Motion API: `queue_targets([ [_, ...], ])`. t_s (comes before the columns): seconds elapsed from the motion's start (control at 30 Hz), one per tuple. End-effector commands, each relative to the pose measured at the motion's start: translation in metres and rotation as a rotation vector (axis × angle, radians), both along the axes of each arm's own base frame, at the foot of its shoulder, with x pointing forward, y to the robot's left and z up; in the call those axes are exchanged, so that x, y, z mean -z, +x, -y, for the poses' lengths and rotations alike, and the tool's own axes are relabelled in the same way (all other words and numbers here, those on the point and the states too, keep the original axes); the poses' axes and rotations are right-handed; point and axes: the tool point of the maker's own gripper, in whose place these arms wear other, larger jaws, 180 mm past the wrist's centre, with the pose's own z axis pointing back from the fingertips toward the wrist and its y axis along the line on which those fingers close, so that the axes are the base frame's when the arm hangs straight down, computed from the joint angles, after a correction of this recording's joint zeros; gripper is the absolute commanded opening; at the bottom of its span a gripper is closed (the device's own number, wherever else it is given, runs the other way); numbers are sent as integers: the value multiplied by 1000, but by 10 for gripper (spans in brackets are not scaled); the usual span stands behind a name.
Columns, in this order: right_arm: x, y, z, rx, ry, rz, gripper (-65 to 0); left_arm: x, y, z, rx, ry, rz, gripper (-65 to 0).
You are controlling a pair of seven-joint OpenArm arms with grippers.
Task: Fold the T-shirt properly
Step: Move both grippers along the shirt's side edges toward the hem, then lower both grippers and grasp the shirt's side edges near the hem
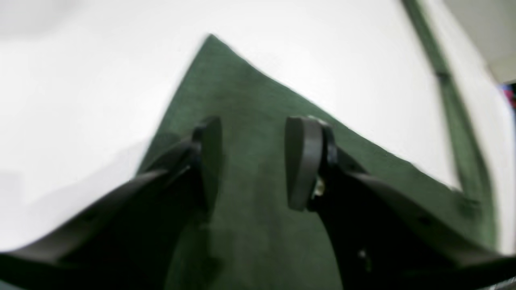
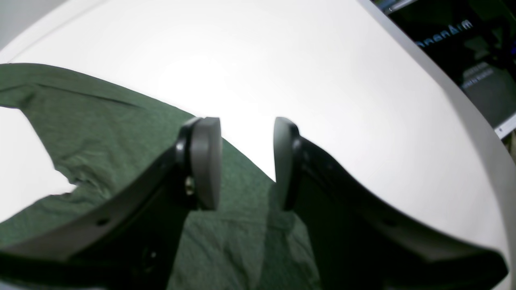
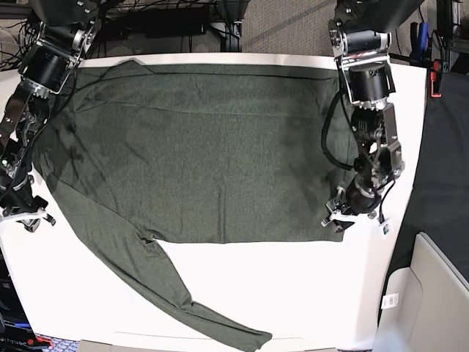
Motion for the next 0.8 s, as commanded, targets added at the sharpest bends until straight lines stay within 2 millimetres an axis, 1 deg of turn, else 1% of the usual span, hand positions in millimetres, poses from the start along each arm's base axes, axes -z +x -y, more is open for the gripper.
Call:
queue_targets([
  [0.0,-24,7,8,3,-34,59,-428,-23,18,-6,-13,25,76,-396],
  [0.13,-25,6,10,4,-42,56,-428,-16,31,-11,-35,22,64,-396],
  [0.2,-25,6,9,3,-39,56,-428,-14,33,-20,-56,33,62,-396],
  [0.33,-23,5,7,-3,-37,55,-428,-8,34,-27,-91,45,82,-396],
  [0.53,-24,10,-4,-85,-65,55,-428,8,29,-31,-117,48,64,-396],
  [0.67,-24,10,-4,-85,-65,55,-428,27,22,-36,-121,94,26,-396],
  [0.77,-24,9,-3,-82,-64,56,-428,38,18,-34,-114,123,2,-396],
])
